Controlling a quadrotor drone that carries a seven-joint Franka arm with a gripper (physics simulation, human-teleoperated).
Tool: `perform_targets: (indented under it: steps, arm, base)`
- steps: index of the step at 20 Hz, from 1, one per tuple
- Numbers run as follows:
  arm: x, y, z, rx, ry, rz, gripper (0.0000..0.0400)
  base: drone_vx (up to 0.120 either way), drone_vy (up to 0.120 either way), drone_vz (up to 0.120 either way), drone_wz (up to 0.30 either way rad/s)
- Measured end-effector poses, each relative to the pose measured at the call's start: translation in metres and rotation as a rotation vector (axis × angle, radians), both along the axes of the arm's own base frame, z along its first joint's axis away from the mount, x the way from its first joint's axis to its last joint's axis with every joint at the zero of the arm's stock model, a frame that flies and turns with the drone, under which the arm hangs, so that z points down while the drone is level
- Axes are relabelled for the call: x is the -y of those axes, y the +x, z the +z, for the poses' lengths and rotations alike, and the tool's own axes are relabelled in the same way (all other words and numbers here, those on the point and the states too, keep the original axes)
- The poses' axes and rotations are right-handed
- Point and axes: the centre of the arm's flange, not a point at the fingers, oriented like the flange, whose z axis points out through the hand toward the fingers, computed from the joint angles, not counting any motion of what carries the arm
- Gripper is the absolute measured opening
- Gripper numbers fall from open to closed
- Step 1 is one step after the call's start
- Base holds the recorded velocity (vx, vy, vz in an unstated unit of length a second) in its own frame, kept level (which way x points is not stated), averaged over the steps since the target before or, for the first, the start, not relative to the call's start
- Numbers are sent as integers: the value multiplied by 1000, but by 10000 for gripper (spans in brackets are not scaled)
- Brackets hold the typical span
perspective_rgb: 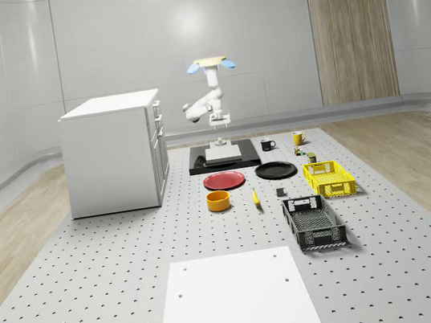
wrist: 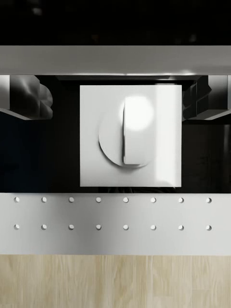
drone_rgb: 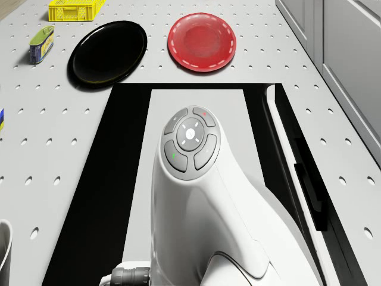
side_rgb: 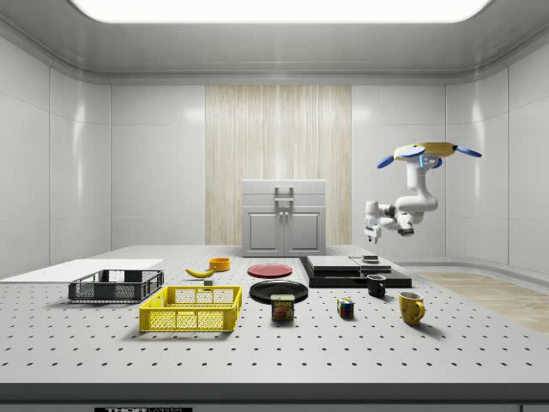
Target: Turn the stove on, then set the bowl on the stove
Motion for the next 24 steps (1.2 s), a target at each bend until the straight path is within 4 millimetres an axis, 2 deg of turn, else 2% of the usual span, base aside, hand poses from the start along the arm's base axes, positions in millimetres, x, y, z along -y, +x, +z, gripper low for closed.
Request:
perform_targets:
  steps: [4, 9, 14, 24]
  arm:
    - [0, 0, 0, 0, -2, 0, 400]
    - [0, 0, 0, 0, -2, 0, 400]
    - [-4, 0, 0, 0, -3, 0, 400]
    - [-9, 0, 20, 0, -3, 0, 400]
  base:
    - [0, 0, -120, 0]
    - [80, 0, -112, 0]
    - [0, 0, 0, 0]
    - [0, 0, 0, 0]
